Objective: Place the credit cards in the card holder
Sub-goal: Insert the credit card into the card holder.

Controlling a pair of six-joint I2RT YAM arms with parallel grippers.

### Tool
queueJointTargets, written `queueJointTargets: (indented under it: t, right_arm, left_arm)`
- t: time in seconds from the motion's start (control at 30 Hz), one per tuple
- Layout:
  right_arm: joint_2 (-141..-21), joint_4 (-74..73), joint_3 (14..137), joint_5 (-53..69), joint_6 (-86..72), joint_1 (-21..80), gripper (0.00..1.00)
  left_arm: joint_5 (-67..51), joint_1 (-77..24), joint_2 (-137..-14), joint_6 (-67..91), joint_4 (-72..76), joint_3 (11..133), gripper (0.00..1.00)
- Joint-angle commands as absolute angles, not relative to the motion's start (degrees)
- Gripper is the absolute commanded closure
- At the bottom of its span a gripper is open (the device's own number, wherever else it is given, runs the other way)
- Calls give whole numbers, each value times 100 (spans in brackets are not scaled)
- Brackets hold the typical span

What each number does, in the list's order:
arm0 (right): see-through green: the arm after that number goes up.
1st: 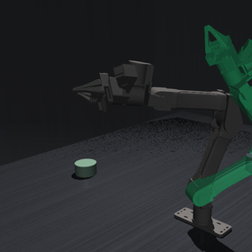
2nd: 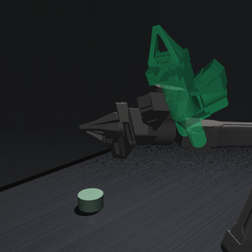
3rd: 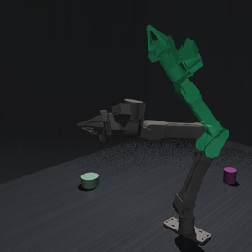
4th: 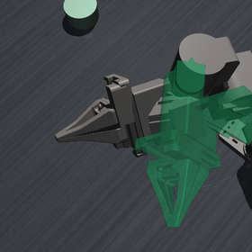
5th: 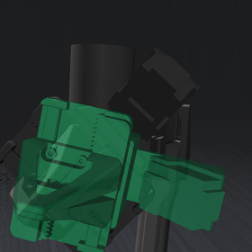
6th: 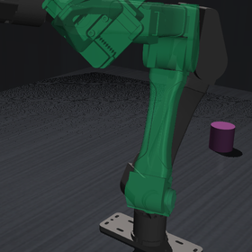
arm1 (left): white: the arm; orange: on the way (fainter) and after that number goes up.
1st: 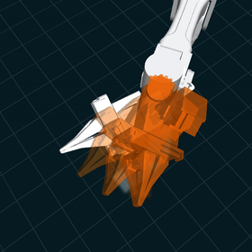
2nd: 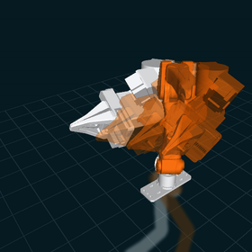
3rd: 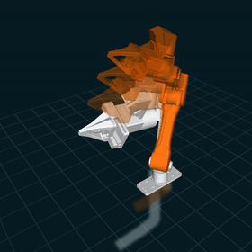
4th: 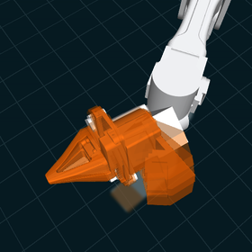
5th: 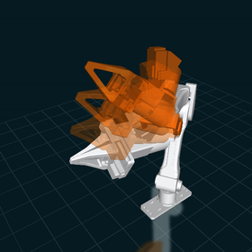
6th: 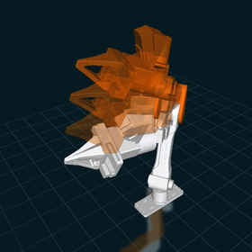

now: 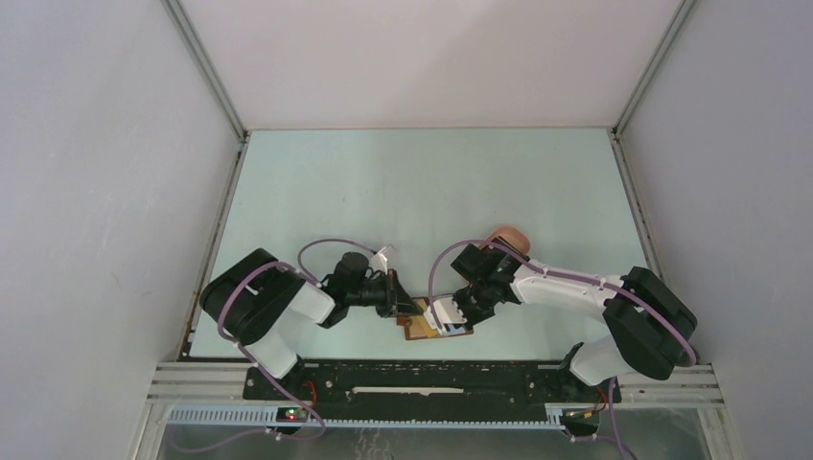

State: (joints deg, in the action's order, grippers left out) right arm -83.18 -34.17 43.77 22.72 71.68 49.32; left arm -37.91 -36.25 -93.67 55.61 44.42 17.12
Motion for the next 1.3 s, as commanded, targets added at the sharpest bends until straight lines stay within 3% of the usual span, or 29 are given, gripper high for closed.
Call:
queueJointTargets:
  t: [0.0, 1.27]
  right_arm:
    - [-8271, -3321, 4354, 2279, 7216, 5027, 91]
    - [-8218, -3294, 4351, 2206, 7194, 5179, 91]
  left_arm:
    - [-4054, -3665, -9518, 5624, 4509, 1954, 98]
    - [-4507, -3665, -10120, 5450, 3357, 2589, 91]
